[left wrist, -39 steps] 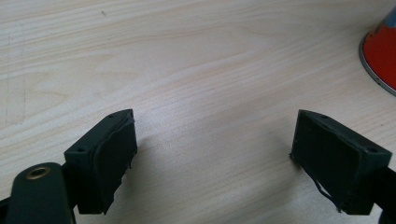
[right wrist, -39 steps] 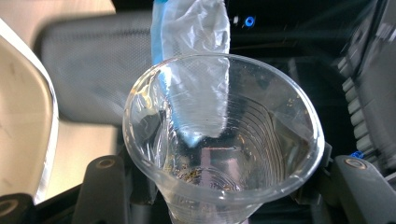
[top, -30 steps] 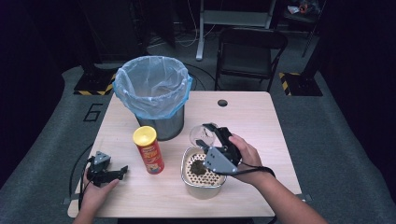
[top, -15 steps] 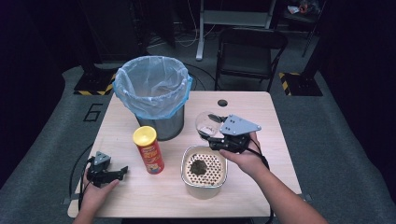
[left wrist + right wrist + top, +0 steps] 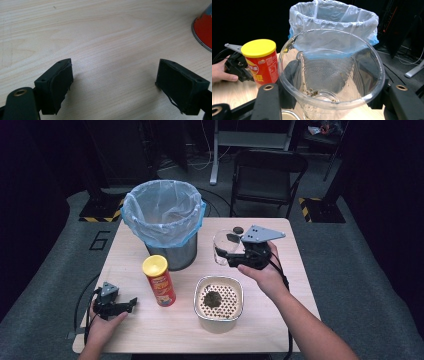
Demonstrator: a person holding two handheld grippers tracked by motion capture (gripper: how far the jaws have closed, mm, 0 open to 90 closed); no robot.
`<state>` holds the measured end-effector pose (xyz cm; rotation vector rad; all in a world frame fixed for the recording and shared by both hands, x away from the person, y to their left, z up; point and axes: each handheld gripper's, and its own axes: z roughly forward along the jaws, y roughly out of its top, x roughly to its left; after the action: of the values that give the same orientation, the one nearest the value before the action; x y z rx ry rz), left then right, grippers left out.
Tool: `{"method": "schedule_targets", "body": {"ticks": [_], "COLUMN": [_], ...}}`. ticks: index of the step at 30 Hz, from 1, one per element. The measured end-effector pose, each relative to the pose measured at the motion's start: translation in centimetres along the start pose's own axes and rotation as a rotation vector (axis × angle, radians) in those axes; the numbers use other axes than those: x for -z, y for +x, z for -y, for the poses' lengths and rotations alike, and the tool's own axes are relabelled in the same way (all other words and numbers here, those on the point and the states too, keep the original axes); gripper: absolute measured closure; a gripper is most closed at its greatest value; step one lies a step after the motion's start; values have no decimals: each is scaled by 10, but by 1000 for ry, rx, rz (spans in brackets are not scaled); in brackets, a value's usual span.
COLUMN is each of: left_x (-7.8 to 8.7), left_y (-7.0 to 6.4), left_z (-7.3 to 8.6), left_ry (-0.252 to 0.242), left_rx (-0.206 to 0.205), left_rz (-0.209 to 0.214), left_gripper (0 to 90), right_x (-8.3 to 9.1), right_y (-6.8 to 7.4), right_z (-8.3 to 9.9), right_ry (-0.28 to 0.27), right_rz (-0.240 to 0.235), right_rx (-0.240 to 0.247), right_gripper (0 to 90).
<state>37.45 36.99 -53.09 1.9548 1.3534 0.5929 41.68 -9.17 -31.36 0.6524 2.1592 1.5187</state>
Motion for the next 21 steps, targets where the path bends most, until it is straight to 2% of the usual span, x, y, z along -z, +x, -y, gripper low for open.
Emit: {"method": "schedule_targets", "body": {"ticks": [1, 3, 10, 11, 14, 16, 21], "left_x": [0, -1, 0, -1, 0, 0, -1], "left_y": [-1, 0, 0, 0, -1, -1, -1], "left_z": [0, -1, 0, 0, -1, 0, 0], "left_ry": [3, 4, -3, -4, 11, 2, -4], "left_rx": [13, 9, 13, 13, 9, 4, 16], "left_rz": [4, 5, 8, 8, 8, 0, 3], "left_gripper": [136, 137, 137, 137, 135, 134, 135], "right_x": [0, -1, -1, -1, -2, -8, -22], "right_y": [-1, -2, -6, -7, -9, -12, -17], "right_z": [-2, -8, -31, -42, -50, -66, -90], "right_ry": [-1, 4, -18, -21, -24, -29, -40], "right_rz": [-1, -13, 5, 2, 13, 24, 15], "right_rx": [-2, -19, -41, -70, -61, -58, -33], "right_gripper": [396, 398, 393, 388, 385, 388, 398]}}
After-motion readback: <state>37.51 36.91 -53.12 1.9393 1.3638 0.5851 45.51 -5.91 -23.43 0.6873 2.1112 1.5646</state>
